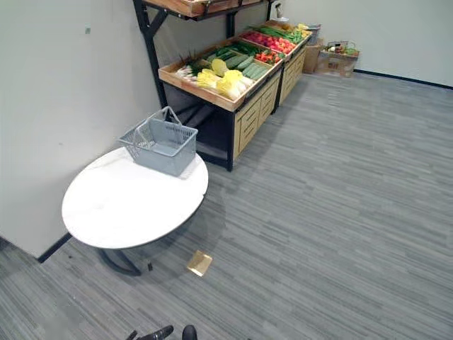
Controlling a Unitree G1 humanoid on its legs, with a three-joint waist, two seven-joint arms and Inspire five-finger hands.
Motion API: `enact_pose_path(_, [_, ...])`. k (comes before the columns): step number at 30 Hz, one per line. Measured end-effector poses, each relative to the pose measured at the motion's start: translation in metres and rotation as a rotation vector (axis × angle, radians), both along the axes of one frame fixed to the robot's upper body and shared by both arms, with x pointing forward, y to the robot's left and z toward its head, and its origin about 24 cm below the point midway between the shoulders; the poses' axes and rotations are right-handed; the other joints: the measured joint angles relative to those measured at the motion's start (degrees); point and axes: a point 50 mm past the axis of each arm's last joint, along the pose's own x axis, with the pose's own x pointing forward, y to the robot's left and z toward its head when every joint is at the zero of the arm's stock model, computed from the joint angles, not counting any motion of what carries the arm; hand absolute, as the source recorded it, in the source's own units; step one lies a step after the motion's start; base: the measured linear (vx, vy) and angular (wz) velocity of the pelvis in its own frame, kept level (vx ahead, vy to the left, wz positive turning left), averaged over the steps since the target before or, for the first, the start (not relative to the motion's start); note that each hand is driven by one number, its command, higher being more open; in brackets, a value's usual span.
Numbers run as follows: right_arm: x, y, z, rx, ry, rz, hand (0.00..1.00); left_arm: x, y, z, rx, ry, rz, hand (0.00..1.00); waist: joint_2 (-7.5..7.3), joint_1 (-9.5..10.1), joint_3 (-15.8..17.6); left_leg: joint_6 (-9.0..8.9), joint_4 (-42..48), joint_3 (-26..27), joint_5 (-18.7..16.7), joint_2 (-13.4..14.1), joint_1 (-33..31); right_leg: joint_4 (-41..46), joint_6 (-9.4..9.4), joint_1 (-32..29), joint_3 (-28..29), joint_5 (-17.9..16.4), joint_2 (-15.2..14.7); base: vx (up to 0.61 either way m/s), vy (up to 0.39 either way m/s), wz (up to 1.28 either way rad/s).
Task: Pick vegetable in the basket
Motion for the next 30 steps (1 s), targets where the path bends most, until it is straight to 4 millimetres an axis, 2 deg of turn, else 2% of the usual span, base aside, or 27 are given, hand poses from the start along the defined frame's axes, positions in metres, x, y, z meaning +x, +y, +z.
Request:
enact_pose_path(1, [-0.009, 0.0, -0.002, 0.007, 0.018, -0.01, 1.0, -0.005, 0.0, -0.001, -0.002, 0.013, -0.001, 1.0, -0.66, -0.02, -1.99, 0.21, -7.31, -0.23, 1.09, -0.96, 1.52, 0.49, 0.28, 0.22, 0.82, 0.15, -0.79, 0.2, 0.246, -0.47])
enact_pose_path(2, [-0.016, -0.004, -0.003, 0.0, 0.035, -0.028, 1.0, -0.012, -0.003, -0.003, -0.009, 0.036, -0.013, 1.0, -0.24, -0.35, -3.49, 1.83, -11.33, 0.15, 3.57, -1.18, 2.66, 1.88, 0.84, 0.91, 0.99, -0.42, -0.76, 0.07, 0.149, -0.31])
enact_pose_path(3, [-0.017, 0.0, -0.003, 0.007, 0.037, -0.03, 1.0, -0.013, -0.002, -0.003, -0.003, 0.049, -0.04, 1.0, -1.18, -0.61, -4.9, 2.47, -11.76, 1.29, 2.43, -2.5, 3.76, 3.79, 2.03, -0.16, 1.09, 0.38, -2.36, 0.15, 0.141, -0.24])
enact_pose_path(5, [-0.016, 0.002, -0.004, 0.012, 0.036, -0.033, 1.0, -0.011, -0.002, -0.004, 0.001, 0.061, -0.089, 1.0, -1.74, -0.9, -5.33, 2.98, -11.79, 1.93, 0.78, -3.87, 5.37, 7.83, 2.25, -1.16, 1.55, 2.02, -3.66, 0.29, 0.154, -0.08])
enact_pose_path(7, [-0.017, -0.001, -0.003, 0.027, 0.035, -0.096, 1.0, -0.009, -0.004, -0.004, 0.004, 0.066, -0.125, 1.0, -1.57, -0.79, -5.53, 3.55, -12.93, 2.25, -0.45, -5.4, 7.13, 14.87, 1.4, -4.2, 2.17, 3.62, -4.72, 0.24, 0.14, 0.01])
enact_pose_path(9, [-0.016, -0.005, -0.003, 0.036, 0.021, -0.15, 1.0, -0.011, -0.004, -0.005, 0.005, 0.076, -0.137, 1.0, -1.65, -0.75, -5.61, 3.92, -15.82, 2.28, -0.99, -7.57, 9.97, 24.24, 1.19, -8.15, 2.08, 7.08, -6.18, 0.2, 0.11, 0.08])
enact_pose_path(10, [-0.015, -0.008, -0.002, 0.033, 0.006, -0.177, 1.0, -0.011, -0.004, -0.005, 0.014, 0.083, -0.169, 1.0, -1.78, -1.04, -5.82, 4.17, -17.92, 2.06, -1.78, -9.12, 12.37, 31.3, 2.15, -11.08, 1.23, 11.96, -7.67, 0.18, 0.089, 0.11])
enact_pose_path(11, [-0.014, -0.009, -0.002, 0.028, 0.001, -0.179, 1.0, -0.011, -0.004, -0.005, 0.016, 0.086, -0.18, 1.0, -1.39, -1.07, -5.67, 4.29, -18.42, 1.9, -2.31, -9.56, 13.19, 34.46, 2.47, -12.36, 0.69, 13.24, -8.48, 0.28, 0.11, 0.1])
enact_pose_path(12, [-0.012, -0.013, 0.0, 0.013, -0.014, -0.183, 1.0, -0.01, -0.004, -0.005, 0.018, 0.087, -0.189, 1.0, -1.6, -1.04, -5.86, 4.4, -19.08, 1.71, -3.15, -10.27, 14.8, 41.22, 1.99, -15.39, -1.24, 12.42, -10.15, 0.19, 0.065, 0.05])
enact_pose_path(13, [-0.011, -0.014, 0.0, 0.008, -0.022, -0.184, 1.0, -0.012, -0.004, -0.005, 0.017, 0.092, -0.189, 1.0, -1.64, -0.96, -5.84, 4.43, -19.46, 1.49, -3.36, -10.62, 15.81, 44.01, 1.78, -16.53, -2.82, 10.92, -10.99, 0.3, 0.07, 0.08])
enact_pose_path(15, [-0.01, -0.019, 0.001, 0.006, -0.037, -0.218, 1.0, -0.013, -0.006, -0.006, 0.013, 0.104, -0.195, 1.0, -1.24, -1.38, -5.66, 4.06, -22.07, 0.47, -3.82, -10.6, 21.13, 48.63, 1.04, -19.68, -10.0, 1.84, -12.05, 0.27, 0.023, 0.13])
enact_pose_path(16, [-0.01, -0.02, 0.001, 0.008, -0.041, -0.23, 1.0, -0.013, -0.007, -0.006, 0.013, 0.104, -0.201, 1.0, -1.05, -1.6, -5.54, 3.94, -22.77, 0.18, -3.88, -10.31, 22.35, 48.02, 1.12, -20.33, -11.44, -0.49, -11.74, 0.23, -0.029, 0.11])
enact_pose_path(17, [-0.008, -0.022, 0.002, 0.01, -0.057, -0.255, 1.0, -0.013, -0.009, -0.006, 0.011, 0.106, -0.216, 1.0, -0.31, -2.01, -5.09, 3.47, -23.83, -0.33, -4.22, -9.24, 24.37, 45.09, 1.02, -22.08, -13.58, -4.53, -10.15, 0.22, -0.072, 0.12])
enact_pose_path(18, [-0.006, -0.025, 0.003, 0.004, -0.073, -0.264, 1.0, -0.013, -0.013, -0.007, 0.006, 0.108, -0.236, 1.0, 0.88, -2.46, -4.72, 3.04, -24.19, -1.01, -5.28, -7.33, 25.61, 40.26, 0.66, -24.22, -15.19, -6.92, -7.72, 0.22, -0.094, 0.11])
enact_pose_path(20, [-0.003, -0.024, 0.004, 0.007, -0.086, -0.27, 1.0, -0.012, -0.017, -0.007, -0.004, 0.104, -0.247, 1.0, 2.0, -2.52, -4.29, 1.6, -24.41, -1.83, -6.42, -4.65, 26.6, 31.18, 0.77, -27.9, -15.35, -7.13, -4.46, 0.18, -0.158, 0.22])
enact_pose_path(21, [-0.006, -0.021, 0.003, 0.013, -0.086, -0.271, 1.0, -0.011, -0.018, -0.007, -0.009, 0.1, -0.245, 1.0, 2.05, -2.83, -4.17, 0.57, -24.78, -3.31, -7.07, -3.34, 27.3, 23.29, 1.79, -29.69, -14.29, -5.45, -2.89, 0.18, -0.216, 0.43])
enact_pose_path(22, [-0.009, -0.018, 0.002, 0.021, -0.081, -0.28, 1.0, -0.011, -0.018, -0.007, -0.006, 0.098, -0.244, 1.0, 1.94, -2.95, -4.04, 0.1, -25.03, -4.3, -7.35, -2.84, 27.76, 19.32, 1.99, -30.33, -13.41, -3.97, -2.31, 0.23, -0.292, 0.55])
enact_pose_path(23, [-0.009, -0.018, 0.002, 0.032, -0.081, -0.304, 1.0, -0.011, -0.017, -0.007, -0.003, 0.098, -0.236, 1.0, 1.79, -3.04, -3.88, -0.97, -25.33, -5.44, -8.0, -2.17, 28.36, 12.76, 2.43, -31.02, -11.67, -0.63, -1.59, 0.38, -0.435, 0.76])
enact_pose_path(24, [-0.011, -0.017, 0.001, 0.033, -0.08, -0.309, 1.0, -0.013, -0.016, -0.008, -0.004, 0.1, -0.218, 1.0, 1.34, -3.49, -3.72, -2.72, -26.04, -8.31, -9.01, -1.09, 29.58, 7.06, 3.01, -30.09, -10.5, 9.35, -0.85, 0.51, -0.524, 0.8])
enact_pose_path(25, [-0.008, -0.023, 0.003, 0.014, -0.093, -0.304, 1.0, -0.01, -0.02, -0.007, -0.01, 0.088, -0.208, 1.0, 2.6, -2.95, -3.03, -3.87, -26.63, -10.18, -9.19, 0.28, 30.74, 7.48, 0.79, -28.71, -12.21, 8.9, 1.1, 0.48, -0.446, 0.65])
enact_pose_path(26, [-0.004, -0.022, 0.004, 0.011, -0.105, -0.302, 1.0, -0.01, -0.021, -0.007, -0.01, 0.08, -0.201, 1.0, 2.98, -2.26, -2.66, -3.69, -26.28, -10.7, -8.84, 0.18, 30.85, 9.27, 0.32, -29.13, -12.63, 8.23, 1.13, 0.42, -0.34, 0.29])
enact_pose_path(27, [0.003, -0.02, 0.005, 0.015, -0.122, -0.289, 1.0, -0.008, -0.025, -0.007, -0.019, 0.07, -0.199, 1.0, 3.11, -2.2, -2.06, -3.22, -25.71, -10.9, -7.05, 0.16, 31.09, 12.14, -0.52, -29.63, -13.24, 6.51, 1.14, 0.31, -0.238, 0.39])
enact_pose_path(28, [0.006, -0.018, 0.006, 0.01, -0.126, -0.25, 1.0, -0.008, -0.025, -0.007, -0.022, 0.066, -0.174, 1.0, 2.82, -2.6, -1.86, -4.03, -25.75, -10.2, -6.07, 0.7, 31.69, 15.23, -1.7, -29.56, -14.32, 4.0, 1.07, 0.37, -0.286, 0.49])
enact_pose_path(30, [0.007, -0.017, 0.006, 0.001, -0.122, -0.208, 1.0, -0.005, -0.024, -0.006, -0.018, 0.056, -0.172, 1.0, 2.92, -2.29, -2.03, -5.68, -26.4, -10.31, -4.98, 1.77, 32.76, 17.12, -2.13, -28.83, -15.82, 0.93, 1.26, 0.28, -0.242, 0.4])
